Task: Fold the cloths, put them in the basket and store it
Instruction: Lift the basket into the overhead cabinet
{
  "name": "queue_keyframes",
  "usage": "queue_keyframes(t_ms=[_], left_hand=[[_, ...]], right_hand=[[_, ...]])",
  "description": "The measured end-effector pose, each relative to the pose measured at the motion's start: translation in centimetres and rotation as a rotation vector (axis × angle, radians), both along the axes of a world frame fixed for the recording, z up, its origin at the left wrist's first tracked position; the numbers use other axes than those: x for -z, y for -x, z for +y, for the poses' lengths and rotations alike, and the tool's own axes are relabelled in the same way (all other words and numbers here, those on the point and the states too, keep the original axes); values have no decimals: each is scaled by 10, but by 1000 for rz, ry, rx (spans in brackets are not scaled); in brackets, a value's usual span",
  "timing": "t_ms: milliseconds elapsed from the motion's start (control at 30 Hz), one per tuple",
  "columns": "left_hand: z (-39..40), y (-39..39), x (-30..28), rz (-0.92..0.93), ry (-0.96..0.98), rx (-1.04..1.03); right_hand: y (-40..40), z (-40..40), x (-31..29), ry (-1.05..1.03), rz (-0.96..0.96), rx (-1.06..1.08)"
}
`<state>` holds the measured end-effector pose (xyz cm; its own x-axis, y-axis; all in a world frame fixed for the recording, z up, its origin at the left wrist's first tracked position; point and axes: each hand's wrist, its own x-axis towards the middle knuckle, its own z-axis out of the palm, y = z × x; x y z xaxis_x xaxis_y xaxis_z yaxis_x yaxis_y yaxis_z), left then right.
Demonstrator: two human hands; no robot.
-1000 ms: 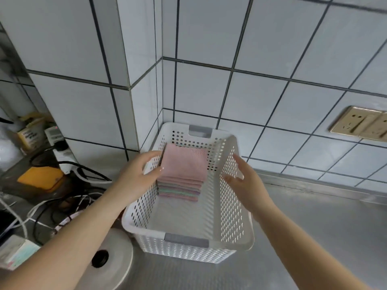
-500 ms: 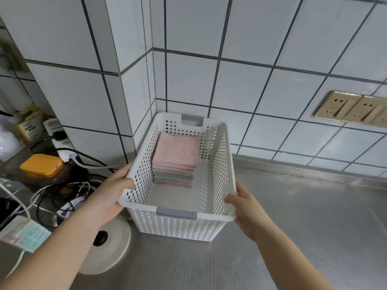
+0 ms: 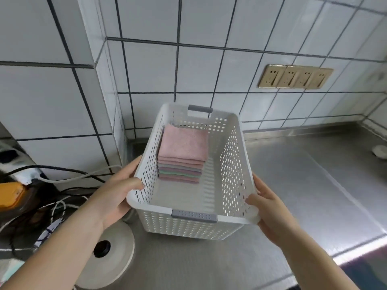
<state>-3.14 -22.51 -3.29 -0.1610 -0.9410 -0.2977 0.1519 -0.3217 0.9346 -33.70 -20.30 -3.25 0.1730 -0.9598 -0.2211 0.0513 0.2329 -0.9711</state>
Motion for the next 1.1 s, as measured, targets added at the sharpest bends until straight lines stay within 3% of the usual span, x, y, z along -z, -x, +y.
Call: queue_keyframes(t_ms=[400, 800, 1100], left_hand=[[72, 64, -14, 26, 51, 573], [221, 155, -47, 260, 15, 1210], [391, 153, -56, 274, -67, 1357]], right_hand=[[9, 223, -24, -49, -1, 557], [-15, 473, -46, 13, -19, 1069], [-78, 675, -68, 16, 65, 1240]])
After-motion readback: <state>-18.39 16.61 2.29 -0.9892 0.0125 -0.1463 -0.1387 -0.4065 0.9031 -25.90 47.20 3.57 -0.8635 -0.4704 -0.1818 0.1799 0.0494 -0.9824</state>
